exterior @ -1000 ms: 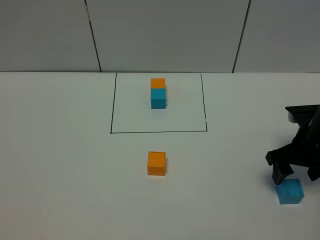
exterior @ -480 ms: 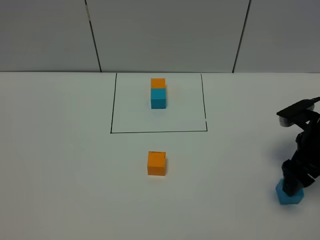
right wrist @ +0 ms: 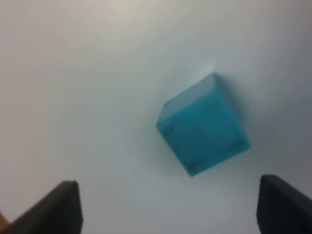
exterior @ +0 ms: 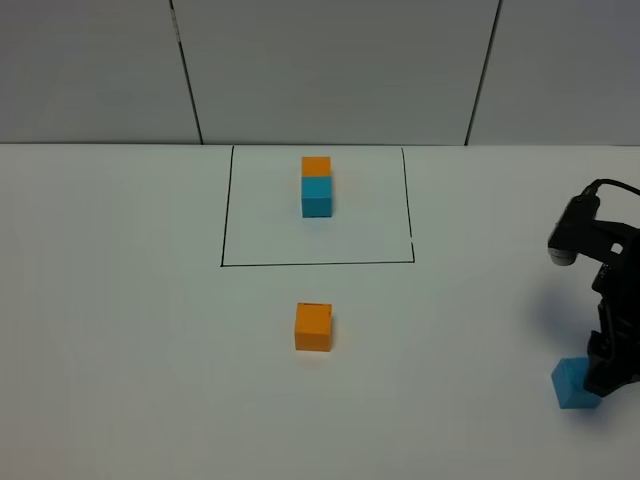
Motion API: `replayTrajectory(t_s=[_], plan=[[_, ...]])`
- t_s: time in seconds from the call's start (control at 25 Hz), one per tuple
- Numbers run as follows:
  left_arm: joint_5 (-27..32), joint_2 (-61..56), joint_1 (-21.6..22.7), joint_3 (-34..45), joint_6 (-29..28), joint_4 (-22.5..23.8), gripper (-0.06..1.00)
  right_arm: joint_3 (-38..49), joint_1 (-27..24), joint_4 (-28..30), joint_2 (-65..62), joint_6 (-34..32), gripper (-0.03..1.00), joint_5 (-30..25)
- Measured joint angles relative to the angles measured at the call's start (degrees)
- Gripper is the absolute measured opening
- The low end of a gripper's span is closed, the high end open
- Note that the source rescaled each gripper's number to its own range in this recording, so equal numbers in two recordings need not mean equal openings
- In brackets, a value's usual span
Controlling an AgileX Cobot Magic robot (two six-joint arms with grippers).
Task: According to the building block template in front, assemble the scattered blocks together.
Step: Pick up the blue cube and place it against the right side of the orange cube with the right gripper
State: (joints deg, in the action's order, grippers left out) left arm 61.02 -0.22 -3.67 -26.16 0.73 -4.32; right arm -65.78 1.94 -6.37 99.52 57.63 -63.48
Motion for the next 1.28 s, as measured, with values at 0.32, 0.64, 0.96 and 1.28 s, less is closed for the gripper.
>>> replayTrajectory(t_s=[0.32,0.64,0.96,1.28], plan=[[0.0,0.0,0.0,0.0,0.0,0.0,0.85,4.41,0.0,-3.15,0.0,15.02,0.96,5.05],[0.0,0.0,0.0,0.0,0.0,0.0,0.85,4.87,0.0,-4.45,0.29,24.28,0.96,8.26],[0.0,0.0,0.0,0.0,0.0,0.0,0.85,7.62,0.0,-4.49,2.46,28.96,0.95,13.32],[0.0,0.0,0.0,0.0,0.0,0.0,0.85,11.54,0.0,-4.49,2.71,30.47,0.94,22.51]])
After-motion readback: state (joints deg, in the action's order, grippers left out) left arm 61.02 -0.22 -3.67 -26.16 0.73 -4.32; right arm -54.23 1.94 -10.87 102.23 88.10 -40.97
